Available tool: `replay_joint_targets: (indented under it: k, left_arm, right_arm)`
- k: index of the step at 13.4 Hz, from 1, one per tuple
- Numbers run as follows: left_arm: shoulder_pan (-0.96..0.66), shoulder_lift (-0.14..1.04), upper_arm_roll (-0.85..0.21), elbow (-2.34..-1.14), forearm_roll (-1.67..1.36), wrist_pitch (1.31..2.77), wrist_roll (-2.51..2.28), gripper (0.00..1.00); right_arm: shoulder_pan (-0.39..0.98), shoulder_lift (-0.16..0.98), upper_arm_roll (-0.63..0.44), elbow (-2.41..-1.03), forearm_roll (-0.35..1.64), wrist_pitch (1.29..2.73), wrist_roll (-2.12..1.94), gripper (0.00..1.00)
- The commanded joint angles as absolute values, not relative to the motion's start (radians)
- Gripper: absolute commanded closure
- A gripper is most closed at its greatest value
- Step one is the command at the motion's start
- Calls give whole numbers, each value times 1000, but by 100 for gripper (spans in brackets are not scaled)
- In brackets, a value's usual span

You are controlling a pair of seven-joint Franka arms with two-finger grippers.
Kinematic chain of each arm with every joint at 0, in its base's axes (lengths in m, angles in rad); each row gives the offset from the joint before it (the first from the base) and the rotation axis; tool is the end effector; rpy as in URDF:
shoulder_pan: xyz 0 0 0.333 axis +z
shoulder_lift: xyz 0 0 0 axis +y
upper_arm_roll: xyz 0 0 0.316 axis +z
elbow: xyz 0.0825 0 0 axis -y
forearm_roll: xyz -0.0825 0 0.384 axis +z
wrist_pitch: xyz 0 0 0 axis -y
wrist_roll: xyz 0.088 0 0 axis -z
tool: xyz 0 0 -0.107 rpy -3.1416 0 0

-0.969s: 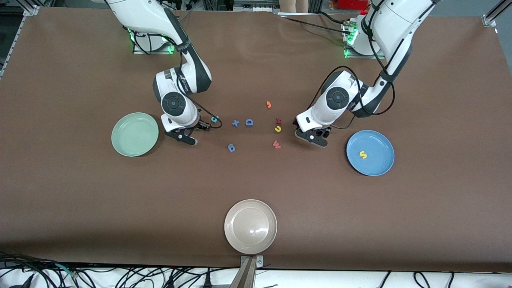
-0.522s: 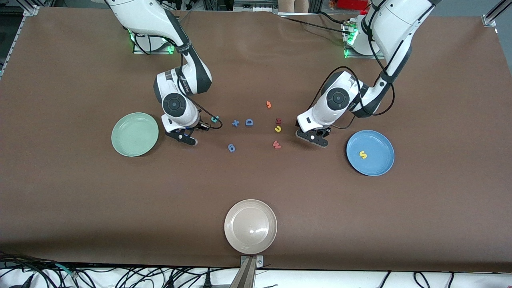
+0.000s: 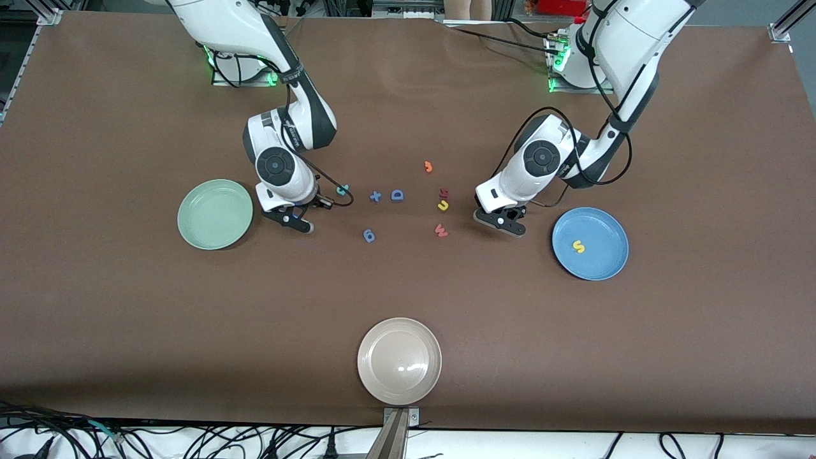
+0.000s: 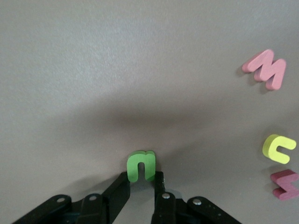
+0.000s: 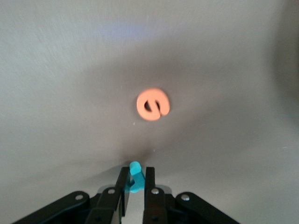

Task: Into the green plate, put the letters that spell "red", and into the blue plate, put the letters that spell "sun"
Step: 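Grasp the green n with the left gripper while the right gripper grasps cyan j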

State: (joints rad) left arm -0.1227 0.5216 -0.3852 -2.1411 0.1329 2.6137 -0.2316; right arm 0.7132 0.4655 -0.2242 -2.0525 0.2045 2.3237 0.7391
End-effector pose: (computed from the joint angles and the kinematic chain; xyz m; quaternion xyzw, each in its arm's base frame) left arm 0.4932 -0.2821 0.1734 0.9833 -0.1717 -0.0234 0.0564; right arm 0.5053 0.2729 0.1991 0.9772 -0.1927 -0.0816 0.0366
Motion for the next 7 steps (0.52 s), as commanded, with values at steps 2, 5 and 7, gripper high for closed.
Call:
replay_joint_targets:
  k: [2,5,7]
  left_arm:
    - [-92,451,-390,-2131,129,2566,-232,84]
    - [-69,411,-387,-2129,129,2539,-227,84]
    - [-8,379,-388,-2108,129,2463,-148,84]
  right_arm:
    - [715,307,-383,-1975,218,2015,629,100]
    - [715,275,-541,-1940,216,1881,441,100]
    - [713,275,-633,-1980,221,1888,278,100]
